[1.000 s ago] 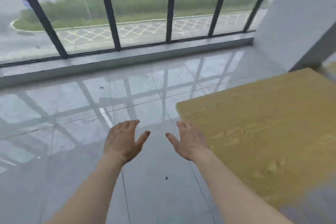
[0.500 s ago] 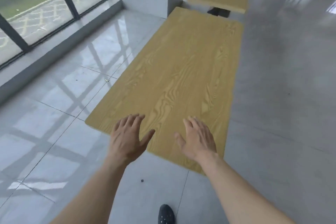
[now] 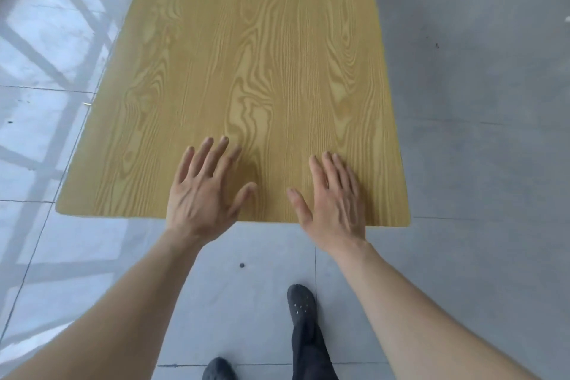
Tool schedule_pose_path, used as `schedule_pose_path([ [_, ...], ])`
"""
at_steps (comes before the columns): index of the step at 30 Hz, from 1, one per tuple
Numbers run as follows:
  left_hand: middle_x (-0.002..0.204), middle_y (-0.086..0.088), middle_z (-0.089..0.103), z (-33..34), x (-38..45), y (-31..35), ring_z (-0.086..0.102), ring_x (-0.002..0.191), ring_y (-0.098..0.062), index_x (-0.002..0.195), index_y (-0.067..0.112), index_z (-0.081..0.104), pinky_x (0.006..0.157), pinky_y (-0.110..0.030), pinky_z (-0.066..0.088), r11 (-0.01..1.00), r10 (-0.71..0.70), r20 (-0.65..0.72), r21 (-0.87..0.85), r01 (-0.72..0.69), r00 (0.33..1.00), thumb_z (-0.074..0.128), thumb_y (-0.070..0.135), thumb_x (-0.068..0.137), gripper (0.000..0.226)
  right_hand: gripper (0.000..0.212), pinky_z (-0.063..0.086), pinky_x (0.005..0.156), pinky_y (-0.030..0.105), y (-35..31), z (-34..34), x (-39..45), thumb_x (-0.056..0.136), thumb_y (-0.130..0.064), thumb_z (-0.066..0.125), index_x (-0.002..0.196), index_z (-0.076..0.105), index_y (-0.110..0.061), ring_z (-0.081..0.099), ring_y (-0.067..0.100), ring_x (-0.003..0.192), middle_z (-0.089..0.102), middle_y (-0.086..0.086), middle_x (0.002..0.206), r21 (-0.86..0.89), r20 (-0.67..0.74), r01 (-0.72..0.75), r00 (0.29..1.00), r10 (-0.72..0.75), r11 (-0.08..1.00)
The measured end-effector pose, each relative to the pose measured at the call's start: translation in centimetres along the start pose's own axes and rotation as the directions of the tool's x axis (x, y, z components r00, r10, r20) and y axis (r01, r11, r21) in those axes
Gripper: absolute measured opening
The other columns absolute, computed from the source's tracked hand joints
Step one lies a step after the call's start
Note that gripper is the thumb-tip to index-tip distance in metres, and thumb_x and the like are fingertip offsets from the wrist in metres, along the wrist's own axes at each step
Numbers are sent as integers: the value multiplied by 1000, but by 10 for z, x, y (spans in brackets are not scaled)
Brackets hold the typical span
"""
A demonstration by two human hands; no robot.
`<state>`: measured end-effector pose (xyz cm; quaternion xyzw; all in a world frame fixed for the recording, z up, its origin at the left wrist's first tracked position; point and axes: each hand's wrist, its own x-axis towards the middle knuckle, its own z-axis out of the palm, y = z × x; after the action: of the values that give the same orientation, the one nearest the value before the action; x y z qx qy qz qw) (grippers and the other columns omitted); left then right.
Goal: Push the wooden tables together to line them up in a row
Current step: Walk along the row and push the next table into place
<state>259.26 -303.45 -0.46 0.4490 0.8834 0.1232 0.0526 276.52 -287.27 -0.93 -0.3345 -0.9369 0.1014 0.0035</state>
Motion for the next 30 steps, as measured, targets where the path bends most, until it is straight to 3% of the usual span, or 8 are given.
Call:
schedule_pose_path([
  [13,163,0,37,20,5,-14,21,157,-25,153,23,43,127,-48,16,1000,11,-50,-8,-11,999,43,65,96,71,62,23,124,53,0,36,4,104,-41,30,152,43,-4,22,31,155,33,17,163,3,-299,5,954,-4,1000],
  [30,163,-1,39,24,83,-19,23,156,-25,153,22,44,126,-49,17,1000,16,-82,16,-15,996,44,64,96,71,62,25,123,54,19,31,85,103,-39,33,152,42,-3,22,30,156,33,17,163,-20,-326,33,945,-38,999],
])
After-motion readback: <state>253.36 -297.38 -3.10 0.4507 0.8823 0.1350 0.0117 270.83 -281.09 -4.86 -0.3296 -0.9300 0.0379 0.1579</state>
